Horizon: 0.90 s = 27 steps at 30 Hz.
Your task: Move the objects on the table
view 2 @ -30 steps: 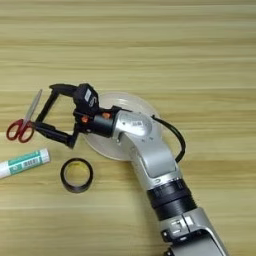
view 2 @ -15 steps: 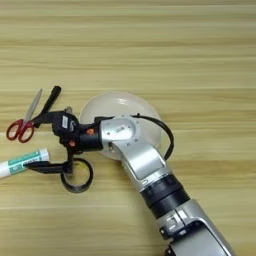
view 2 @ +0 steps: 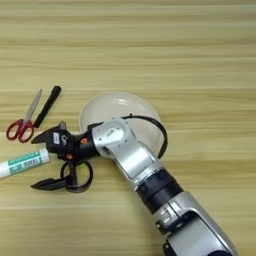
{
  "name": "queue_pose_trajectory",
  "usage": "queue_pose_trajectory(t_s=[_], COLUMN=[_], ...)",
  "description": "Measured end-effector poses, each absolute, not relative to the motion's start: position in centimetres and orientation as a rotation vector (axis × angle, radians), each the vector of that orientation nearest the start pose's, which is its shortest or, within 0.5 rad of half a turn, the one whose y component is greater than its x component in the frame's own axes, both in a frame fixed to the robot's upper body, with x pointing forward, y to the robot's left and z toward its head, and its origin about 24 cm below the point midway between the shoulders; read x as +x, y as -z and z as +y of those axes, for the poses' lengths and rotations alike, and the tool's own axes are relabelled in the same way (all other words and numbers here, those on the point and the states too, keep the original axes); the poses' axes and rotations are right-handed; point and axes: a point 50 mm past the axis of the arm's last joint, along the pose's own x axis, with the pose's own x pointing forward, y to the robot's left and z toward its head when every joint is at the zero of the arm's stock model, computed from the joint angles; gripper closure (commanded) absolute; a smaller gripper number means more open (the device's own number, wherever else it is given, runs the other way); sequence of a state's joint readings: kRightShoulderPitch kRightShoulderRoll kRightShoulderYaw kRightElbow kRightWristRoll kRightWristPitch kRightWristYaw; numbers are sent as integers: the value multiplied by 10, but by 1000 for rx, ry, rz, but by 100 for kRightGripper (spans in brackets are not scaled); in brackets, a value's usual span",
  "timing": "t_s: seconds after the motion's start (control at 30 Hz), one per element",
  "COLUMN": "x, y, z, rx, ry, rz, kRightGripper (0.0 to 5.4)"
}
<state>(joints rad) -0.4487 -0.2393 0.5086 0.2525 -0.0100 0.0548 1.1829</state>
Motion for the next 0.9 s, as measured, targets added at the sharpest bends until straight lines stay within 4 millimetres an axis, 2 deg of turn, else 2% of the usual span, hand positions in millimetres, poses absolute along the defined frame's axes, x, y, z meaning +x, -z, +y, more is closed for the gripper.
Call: queue_pose_trajectory(t_s=[0.33,0.9], x=[263,268], y=[-51,-45], z=[-34,-24], rx=[-490,-537], ry=[-1660,-1622], rz=[208,244], kRightGripper=[1,169])
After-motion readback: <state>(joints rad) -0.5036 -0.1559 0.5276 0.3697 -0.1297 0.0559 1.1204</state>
